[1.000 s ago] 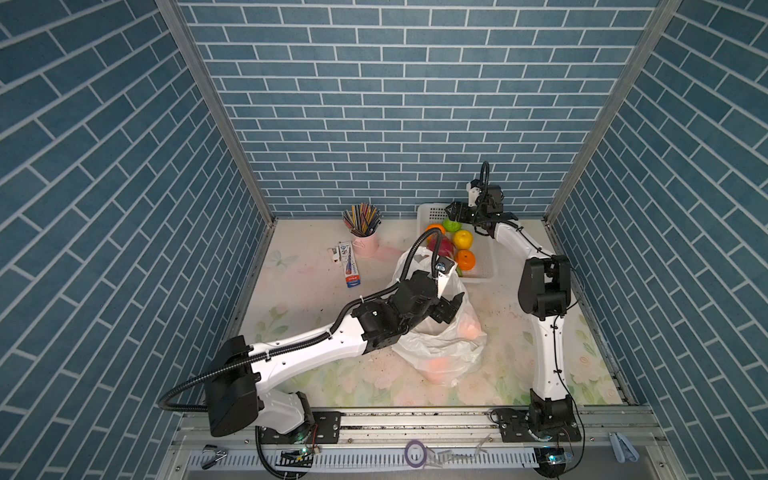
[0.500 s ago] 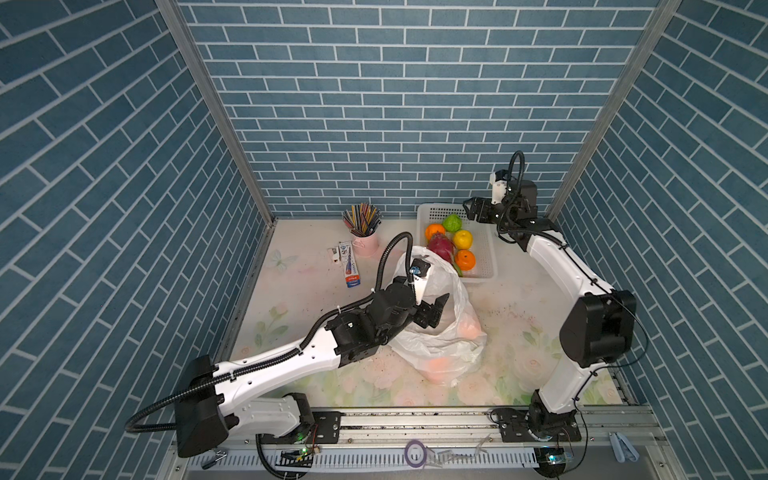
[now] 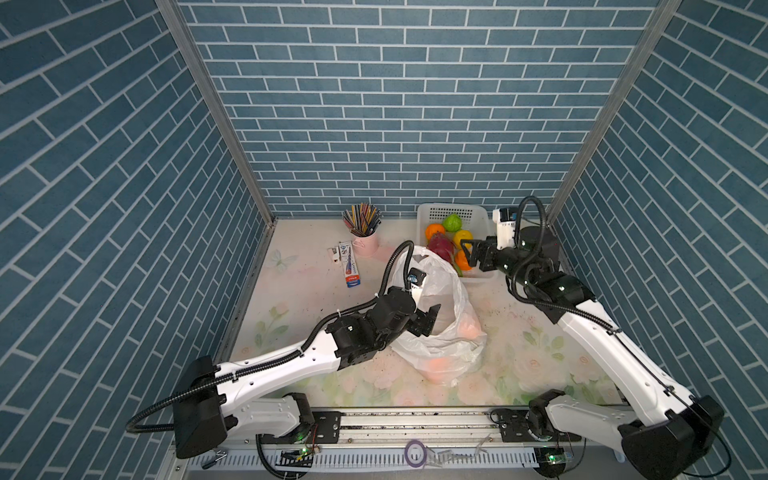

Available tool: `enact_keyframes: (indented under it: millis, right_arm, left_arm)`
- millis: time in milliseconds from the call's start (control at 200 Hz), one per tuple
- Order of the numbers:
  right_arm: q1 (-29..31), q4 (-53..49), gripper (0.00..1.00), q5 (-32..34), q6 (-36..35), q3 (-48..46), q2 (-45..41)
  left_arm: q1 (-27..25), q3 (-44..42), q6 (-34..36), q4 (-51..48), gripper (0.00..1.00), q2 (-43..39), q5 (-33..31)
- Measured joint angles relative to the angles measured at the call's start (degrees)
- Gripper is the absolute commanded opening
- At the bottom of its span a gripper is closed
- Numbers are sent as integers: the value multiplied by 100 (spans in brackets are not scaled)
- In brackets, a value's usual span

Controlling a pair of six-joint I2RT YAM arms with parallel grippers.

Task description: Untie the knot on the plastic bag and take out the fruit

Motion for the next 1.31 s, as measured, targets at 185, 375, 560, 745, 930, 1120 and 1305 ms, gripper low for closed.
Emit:
enact_keyframes:
  millis: [185,375,560,745,930,1120,1305]
  right_arm:
    - [664,-651,87,365,621,-675,-365]
    - [1381,-1235,86,979,1434,-1198,-155]
    - [1582,-1631,82,1447,1681,-1294,529]
    - [1521,-1884,47,1843,1773,-1753,577]
    - [1163,-1834,29,1753,1727,-2363,229]
    - [984,-1641,11,1606,1749,-2653,197]
    - [846,-1217,4,1399,1733,-2953,20]
  left_arm:
    - [24,-219,-199,-2,87,11,164]
    - [33,-498,-326,229,87,15,380]
    - [44,-525,-374,415,87,76,573]
    - [50,-531,-380,713,88,251,957]
    - [48,-503,-297,990,88,734,1537]
    - [48,-177,-258,1051,87,1408,1847]
    - [35,37,-264,1237,87,1860,2105]
